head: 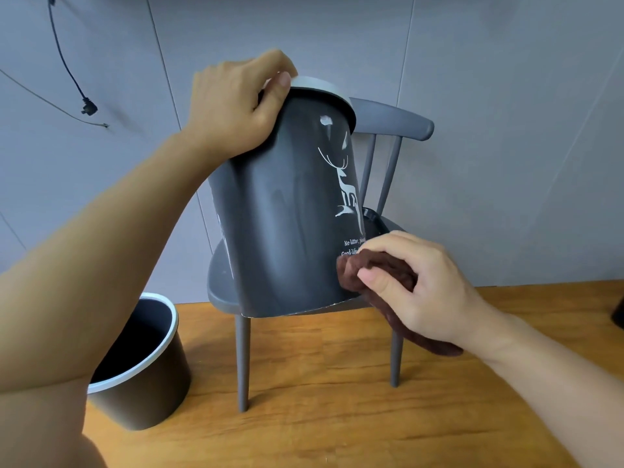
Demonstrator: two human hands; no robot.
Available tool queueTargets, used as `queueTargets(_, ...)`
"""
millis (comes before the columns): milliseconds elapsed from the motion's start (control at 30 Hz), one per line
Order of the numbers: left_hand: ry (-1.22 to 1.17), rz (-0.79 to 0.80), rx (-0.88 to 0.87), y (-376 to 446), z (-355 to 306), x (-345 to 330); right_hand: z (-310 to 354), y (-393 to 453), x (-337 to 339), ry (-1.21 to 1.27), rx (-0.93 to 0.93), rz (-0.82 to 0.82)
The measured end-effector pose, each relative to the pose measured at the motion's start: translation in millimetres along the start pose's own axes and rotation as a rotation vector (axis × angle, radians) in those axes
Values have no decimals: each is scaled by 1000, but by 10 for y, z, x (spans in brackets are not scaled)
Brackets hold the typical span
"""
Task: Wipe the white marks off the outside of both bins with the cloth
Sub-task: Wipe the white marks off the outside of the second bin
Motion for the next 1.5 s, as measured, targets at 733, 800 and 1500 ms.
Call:
queueTargets(733, 126, 38, 139, 132, 4, -25, 18, 91, 320, 73, -58, -330)
queueTargets(800, 151, 41, 185, 138, -44, -72, -32, 87, 311, 61, -75, -346)
queueTargets(1500, -262, 8, -27, 104, -211, -191, -369, 221, 581, 116, -238, -529)
Point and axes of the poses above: each hand's wrist, its own y-axis towards the middle knuckle, its own x-axis out of the back of the hand, z = x × y, the point moved 9 cm from there along y, towards the middle knuckle
